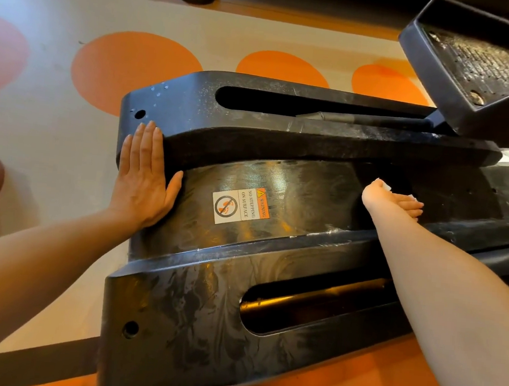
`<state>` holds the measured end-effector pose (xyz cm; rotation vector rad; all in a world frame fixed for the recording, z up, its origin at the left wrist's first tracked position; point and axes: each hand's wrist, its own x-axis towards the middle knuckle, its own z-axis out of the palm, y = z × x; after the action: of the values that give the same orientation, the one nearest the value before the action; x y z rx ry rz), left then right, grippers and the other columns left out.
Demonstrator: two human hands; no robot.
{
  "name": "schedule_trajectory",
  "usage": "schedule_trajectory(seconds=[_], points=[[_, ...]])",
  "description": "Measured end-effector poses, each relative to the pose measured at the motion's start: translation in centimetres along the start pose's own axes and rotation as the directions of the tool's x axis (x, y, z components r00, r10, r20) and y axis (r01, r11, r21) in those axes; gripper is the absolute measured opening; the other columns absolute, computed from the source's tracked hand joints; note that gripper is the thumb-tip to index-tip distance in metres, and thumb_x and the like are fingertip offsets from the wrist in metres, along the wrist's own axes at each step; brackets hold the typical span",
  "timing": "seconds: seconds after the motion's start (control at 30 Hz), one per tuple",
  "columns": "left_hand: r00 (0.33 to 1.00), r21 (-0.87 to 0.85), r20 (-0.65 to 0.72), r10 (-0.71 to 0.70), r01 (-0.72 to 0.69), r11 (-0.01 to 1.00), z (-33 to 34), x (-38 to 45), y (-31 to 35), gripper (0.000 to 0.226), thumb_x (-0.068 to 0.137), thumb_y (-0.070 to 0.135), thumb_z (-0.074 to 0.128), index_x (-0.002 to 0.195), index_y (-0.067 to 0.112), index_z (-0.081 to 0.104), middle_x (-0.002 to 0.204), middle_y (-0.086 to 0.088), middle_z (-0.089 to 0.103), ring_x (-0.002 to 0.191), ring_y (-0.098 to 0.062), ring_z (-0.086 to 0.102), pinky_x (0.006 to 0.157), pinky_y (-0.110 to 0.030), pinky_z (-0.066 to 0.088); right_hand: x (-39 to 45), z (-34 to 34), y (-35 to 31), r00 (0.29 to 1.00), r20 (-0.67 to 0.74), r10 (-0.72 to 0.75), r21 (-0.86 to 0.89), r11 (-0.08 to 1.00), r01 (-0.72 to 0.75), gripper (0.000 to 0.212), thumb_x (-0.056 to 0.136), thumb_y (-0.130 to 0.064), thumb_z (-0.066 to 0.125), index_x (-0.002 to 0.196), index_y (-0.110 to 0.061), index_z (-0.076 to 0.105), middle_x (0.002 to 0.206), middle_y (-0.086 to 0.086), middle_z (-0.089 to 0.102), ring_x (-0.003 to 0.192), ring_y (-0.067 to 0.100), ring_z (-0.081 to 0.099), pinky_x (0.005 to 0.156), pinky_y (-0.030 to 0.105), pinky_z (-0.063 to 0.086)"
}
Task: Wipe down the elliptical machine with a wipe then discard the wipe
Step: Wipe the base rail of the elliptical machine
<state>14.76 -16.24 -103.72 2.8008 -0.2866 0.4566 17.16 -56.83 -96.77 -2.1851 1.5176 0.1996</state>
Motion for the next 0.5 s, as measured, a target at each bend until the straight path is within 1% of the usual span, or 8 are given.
schedule_trajectory(seconds=[0.13,0.33,0.4,0.5], points=[[1.000,-0.003,-0.002,0.002,-0.002,1.000,0.1,0.0,-0.1,0.079,0.098,0.048,0.031,0.154,-0.001,0.008,0.162,-0.023,0.009,0.151,-0.037,0.005,0.124,-0.046,0.000,1.0,-0.3,1.4,0.989,0.064,-0.133,-0.122,0.983,0.140,0.078,0.102,-0.055,0.020,0.153,-0.003,-0.008,0.162,0.014,-0.015,0.149,0.028,-0.012,0.121,0.040,-0.007],[1.000,0.000,-0.017,0.008,-0.008,1.000,0.2,0.0,-0.1,0.078,0.098,0.048,0.030,0.154,-0.002,0.008,0.161,-0.023,0.010,0.150,-0.038,0.006,0.124,-0.045,-0.001,1.8,-0.9,2.1,0.951,0.112,-0.289,-0.187,0.934,0.306,0.074,0.103,-0.054,0.020,0.155,-0.009,-0.005,0.163,0.009,-0.013,0.150,0.024,-0.012,0.121,0.039,-0.007],[1.000,0.006,-0.012,0.004,-0.004,1.000,0.2,0.0,-0.1,0.078,0.098,0.048,0.030,0.154,-0.001,0.008,0.161,-0.023,0.010,0.151,-0.037,0.005,0.124,-0.046,-0.001,2.0,-0.9,2.2,0.946,0.122,-0.301,-0.181,0.930,0.320,0.075,0.103,-0.054,0.020,0.155,-0.008,-0.006,0.163,0.009,-0.013,0.150,0.023,-0.012,0.121,0.039,-0.007],[1.000,0.006,-0.005,0.002,-0.002,1.000,0.1,0.0,-0.1,0.078,0.098,0.048,0.030,0.154,-0.001,0.008,0.162,-0.023,0.009,0.151,-0.037,0.005,0.124,-0.046,-0.001,2.0,-0.6,2.0,0.966,0.072,-0.246,-0.160,0.954,0.255,0.080,0.102,-0.057,0.021,0.153,-0.004,-0.009,0.162,0.013,-0.016,0.150,0.026,-0.012,0.120,0.039,-0.007]])
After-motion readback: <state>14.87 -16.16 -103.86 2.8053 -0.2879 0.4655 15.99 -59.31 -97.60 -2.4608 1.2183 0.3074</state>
